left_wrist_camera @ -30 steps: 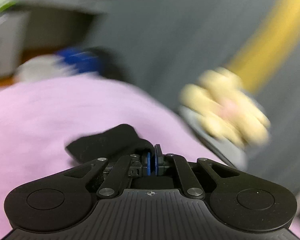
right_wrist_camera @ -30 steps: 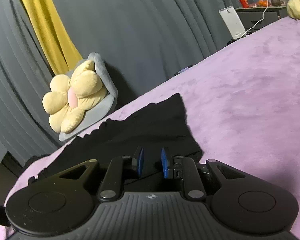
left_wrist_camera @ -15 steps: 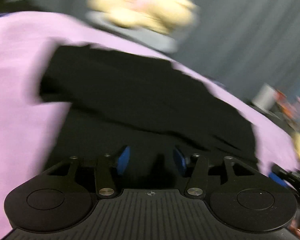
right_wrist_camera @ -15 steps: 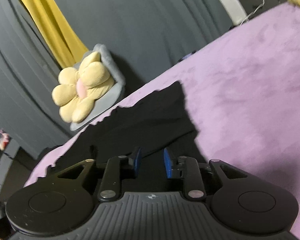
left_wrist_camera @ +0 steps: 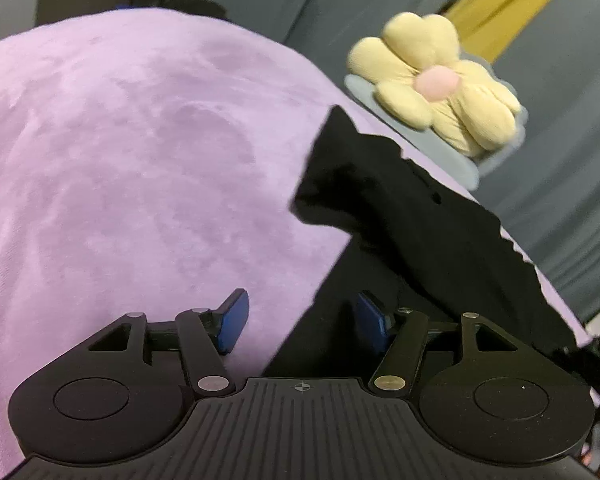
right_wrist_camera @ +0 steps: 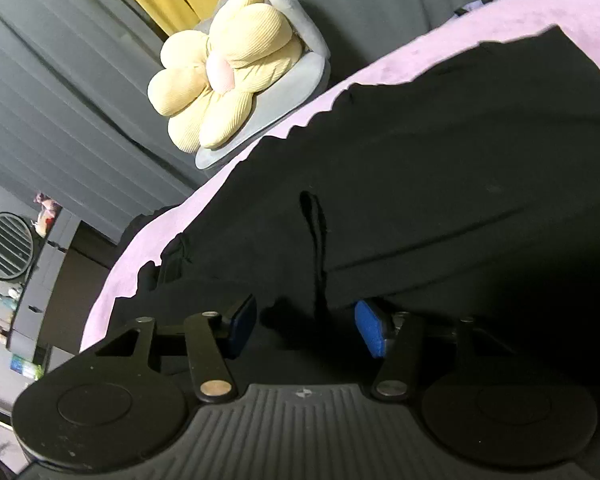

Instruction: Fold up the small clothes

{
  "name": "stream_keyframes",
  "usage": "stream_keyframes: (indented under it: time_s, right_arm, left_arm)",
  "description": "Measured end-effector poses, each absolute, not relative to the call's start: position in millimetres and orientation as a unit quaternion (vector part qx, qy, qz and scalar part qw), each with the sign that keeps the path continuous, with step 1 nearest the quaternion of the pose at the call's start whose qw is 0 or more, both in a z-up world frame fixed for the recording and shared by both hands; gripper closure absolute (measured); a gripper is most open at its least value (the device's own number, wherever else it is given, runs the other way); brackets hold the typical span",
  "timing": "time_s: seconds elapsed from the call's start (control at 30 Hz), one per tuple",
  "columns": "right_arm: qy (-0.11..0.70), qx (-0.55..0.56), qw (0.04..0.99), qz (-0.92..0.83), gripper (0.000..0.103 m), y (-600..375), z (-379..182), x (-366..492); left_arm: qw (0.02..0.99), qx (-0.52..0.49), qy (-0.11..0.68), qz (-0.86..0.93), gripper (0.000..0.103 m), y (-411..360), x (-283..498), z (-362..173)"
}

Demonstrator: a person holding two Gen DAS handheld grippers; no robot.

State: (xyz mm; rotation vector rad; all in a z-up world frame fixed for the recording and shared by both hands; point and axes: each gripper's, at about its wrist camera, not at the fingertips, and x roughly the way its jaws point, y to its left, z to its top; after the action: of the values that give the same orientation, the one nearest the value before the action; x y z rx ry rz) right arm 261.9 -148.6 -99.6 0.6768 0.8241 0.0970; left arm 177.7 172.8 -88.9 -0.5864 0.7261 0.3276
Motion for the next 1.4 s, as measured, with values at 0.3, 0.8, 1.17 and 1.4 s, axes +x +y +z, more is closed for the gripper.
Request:
stream_keyframes:
  time_s: [0.3, 0.8, 1.17, 1.4]
  right_arm:
    - [0.286, 0.165, 0.943, -0.030, 0.097, -175.3, -33.7, 236.5]
    - [0.336, 0.253, 0.903, -0.089, 0.077, -256.6, -86.4, 231.6]
    - [0.289, 0.288, 0.913, -0.017, 0.098, -245.5, -46.5, 235.5]
    - [0.234, 0.421, 0.876, 0.005, 0.098, -278.8, -46.0, 228.6]
  left_arm:
    - [0.898, -0.240, 0.339, 0.148, 0.035, 161.7, 179.6, -88.3]
    - [0.910, -0.179, 0.347, 0.141, 0.031, 140.1, 187.4, -96.2]
    - [0.918, -0.178, 0.338, 0.104, 0.030, 130.2, 184.0, -93.0]
    - [0.923, -0.152, 0.340, 0.092, 0.028, 120.5, 185.5, -93.8]
